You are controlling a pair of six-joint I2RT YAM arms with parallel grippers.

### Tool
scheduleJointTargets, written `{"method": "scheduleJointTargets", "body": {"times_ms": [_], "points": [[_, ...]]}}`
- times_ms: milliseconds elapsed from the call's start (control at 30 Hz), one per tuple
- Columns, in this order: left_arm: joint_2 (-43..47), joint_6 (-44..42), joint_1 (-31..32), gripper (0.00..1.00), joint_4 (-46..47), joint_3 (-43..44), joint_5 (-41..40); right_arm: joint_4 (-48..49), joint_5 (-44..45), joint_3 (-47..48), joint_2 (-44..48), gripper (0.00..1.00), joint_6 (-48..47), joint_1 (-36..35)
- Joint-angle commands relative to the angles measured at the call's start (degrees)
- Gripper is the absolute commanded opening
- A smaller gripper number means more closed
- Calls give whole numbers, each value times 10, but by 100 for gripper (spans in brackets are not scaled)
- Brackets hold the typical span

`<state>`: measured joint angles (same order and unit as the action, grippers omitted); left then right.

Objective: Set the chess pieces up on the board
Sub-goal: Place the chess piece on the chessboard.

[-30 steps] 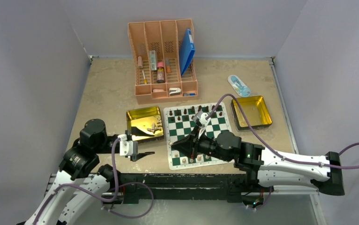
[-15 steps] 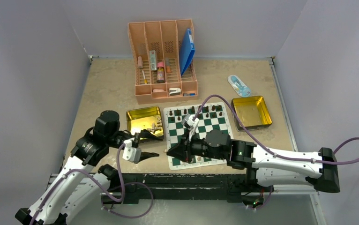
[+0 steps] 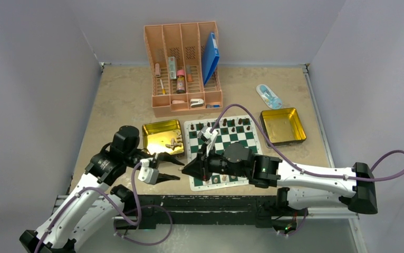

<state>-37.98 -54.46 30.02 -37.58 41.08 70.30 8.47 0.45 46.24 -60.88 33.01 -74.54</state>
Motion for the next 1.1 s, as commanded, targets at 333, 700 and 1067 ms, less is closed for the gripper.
{"method": "scheduleJointTargets", "body": {"times_ms": [333,700,1067], "points": [[-30,-6,-1,35,30,8,52,11,-4,44,-8,0,17,4],[-20,-1,-1,38,16,25,39,-25,-4,51,-4,0,25,5],[-32,16,-1,9,5,44,44,-20,-4,41,1,0,28,5]]}}
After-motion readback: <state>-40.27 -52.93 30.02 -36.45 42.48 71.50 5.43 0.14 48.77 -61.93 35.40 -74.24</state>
